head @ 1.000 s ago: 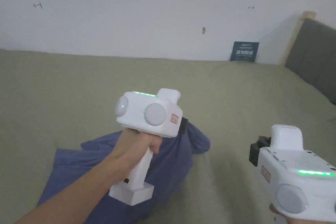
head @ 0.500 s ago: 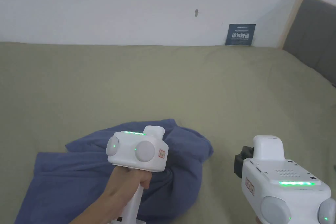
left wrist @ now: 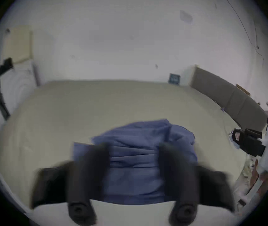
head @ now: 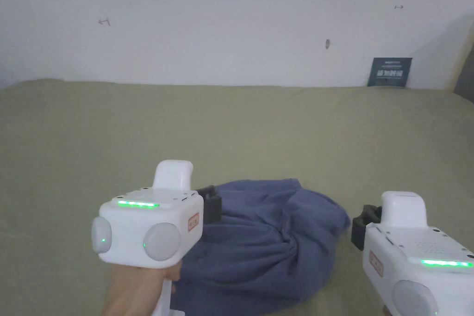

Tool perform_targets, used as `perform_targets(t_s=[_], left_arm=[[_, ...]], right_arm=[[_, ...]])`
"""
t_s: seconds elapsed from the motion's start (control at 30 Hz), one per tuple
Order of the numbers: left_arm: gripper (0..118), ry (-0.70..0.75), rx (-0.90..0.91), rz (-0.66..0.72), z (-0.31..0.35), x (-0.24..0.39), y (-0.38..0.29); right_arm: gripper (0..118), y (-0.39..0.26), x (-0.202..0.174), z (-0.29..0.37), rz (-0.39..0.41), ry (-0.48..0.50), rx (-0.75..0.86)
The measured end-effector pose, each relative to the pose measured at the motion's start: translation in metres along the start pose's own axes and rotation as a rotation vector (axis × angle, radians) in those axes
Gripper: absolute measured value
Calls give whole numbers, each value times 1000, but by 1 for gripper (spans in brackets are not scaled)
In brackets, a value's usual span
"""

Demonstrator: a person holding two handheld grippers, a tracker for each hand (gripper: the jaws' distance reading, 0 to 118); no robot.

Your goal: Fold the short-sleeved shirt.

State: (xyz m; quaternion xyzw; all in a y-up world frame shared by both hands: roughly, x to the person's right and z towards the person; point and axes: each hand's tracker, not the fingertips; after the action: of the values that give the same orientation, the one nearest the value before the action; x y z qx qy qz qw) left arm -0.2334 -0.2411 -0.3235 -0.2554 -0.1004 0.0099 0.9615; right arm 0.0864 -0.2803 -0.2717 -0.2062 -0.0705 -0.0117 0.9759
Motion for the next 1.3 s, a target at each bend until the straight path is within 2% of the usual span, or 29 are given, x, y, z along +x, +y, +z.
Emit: perform_targets(t_s=[0.03,0.07,0.13,0.27,0.43,0.6,0.8,0.87,0.9,0.93,1.0,1.03,1.07,1.13,1.17,1.2,1.23,1.27,1.3], left_arm=[[0,33,13,-11,7,-12,-5],[0,100,59,-3,28,-23,-10],[0,89,47,4,59,-43,-18],[0,204,51,13,76,-78,-34],[0,200,24,86,69,-96,-41],[0,168,-34,99,16,-99,-28],[0,112,-343,115,-124,-134,-19],[0,133,-419,119,-164,-143,-21],[7,120,-460,124,-182,-148,-22],[35,145,-483,127,-197,-151,-24],[118,193,-496,75,-202,-138,-34],[117,225,-476,54,-204,-135,-34],[109,266,-451,15,-213,-137,-33],[105,225,-486,15,-226,-142,-39],[99,178,-541,35,-231,-142,-42],[95,186,-543,35,-231,-140,-45],[86,217,-510,5,-207,-121,-38],[66,189,-499,-10,-200,-117,-34],[10,179,-471,-33,-192,-111,-32]], right_arm=[[6,0,-4,6,0,10,8],[6,-2,-9,13,3,20,20],[6,-5,-16,25,16,30,45],[6,-9,-26,36,38,45,51],[6,-7,-34,28,43,61,41],[6,-3,-41,8,64,67,31],[6,-8,-39,-37,59,60,-35],[6,-13,-36,-52,62,60,-59],[6,-15,-34,-59,64,58,-70],[6,-17,-32,-66,65,53,-80],[6,-21,-28,-79,68,43,-108],[6,-23,-25,-84,67,37,-118],[6,-24,-22,-89,67,34,-125],[6,-27,-17,-97,79,15,-148],[6,-27,-14,-103,82,7,-160],[6,-27,-10,-108,79,4,-169],[6,-25,-6,-114,82,3,-179],[6,-23,-2,-121,90,-8,-187],[6,-20,3,-128,96,-19,-194]])
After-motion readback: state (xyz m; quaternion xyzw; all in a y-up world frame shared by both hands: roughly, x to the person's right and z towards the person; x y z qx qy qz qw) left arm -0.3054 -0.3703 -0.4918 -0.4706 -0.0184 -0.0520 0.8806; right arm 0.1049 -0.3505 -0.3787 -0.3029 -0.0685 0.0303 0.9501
